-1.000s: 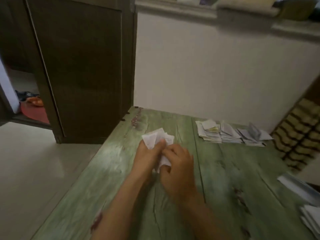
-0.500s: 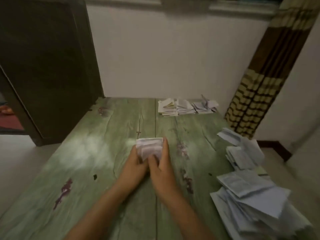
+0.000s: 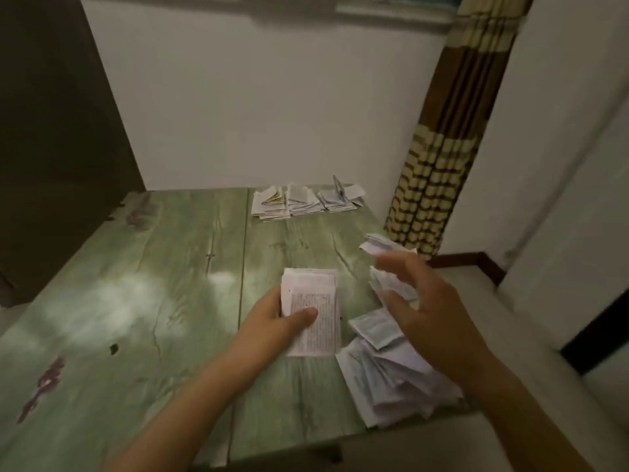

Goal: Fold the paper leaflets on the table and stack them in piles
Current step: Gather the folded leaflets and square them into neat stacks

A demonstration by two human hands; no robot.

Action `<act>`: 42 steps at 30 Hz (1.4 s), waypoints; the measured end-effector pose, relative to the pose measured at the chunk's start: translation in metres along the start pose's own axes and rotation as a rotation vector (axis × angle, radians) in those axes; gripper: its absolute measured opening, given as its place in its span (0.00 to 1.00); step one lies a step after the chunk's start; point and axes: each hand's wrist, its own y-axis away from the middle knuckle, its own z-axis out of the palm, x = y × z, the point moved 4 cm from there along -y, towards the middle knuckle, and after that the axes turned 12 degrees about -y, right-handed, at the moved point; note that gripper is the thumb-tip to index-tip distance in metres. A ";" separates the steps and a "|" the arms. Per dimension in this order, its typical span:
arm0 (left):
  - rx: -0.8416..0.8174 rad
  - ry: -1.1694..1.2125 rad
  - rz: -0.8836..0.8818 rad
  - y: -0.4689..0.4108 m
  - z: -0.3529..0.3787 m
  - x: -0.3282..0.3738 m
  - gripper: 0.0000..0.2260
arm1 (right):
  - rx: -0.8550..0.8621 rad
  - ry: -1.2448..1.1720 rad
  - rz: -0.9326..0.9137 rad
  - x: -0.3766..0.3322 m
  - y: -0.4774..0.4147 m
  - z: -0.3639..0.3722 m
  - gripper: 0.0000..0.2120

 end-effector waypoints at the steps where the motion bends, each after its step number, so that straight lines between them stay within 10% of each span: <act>1: -0.023 0.016 -0.016 0.000 0.005 0.003 0.08 | -0.126 0.069 0.047 0.012 -0.002 -0.005 0.19; 6: -0.032 0.172 -0.117 0.003 0.018 0.007 0.08 | -0.707 0.278 0.241 0.058 0.020 -0.012 0.33; 12: -0.036 0.190 -0.174 0.017 0.022 -0.001 0.09 | -0.910 0.427 0.248 0.072 0.042 -0.008 0.55; 42: 0.024 0.310 -0.254 0.034 -0.014 -0.040 0.08 | -0.966 0.788 -0.086 0.054 0.047 0.013 0.38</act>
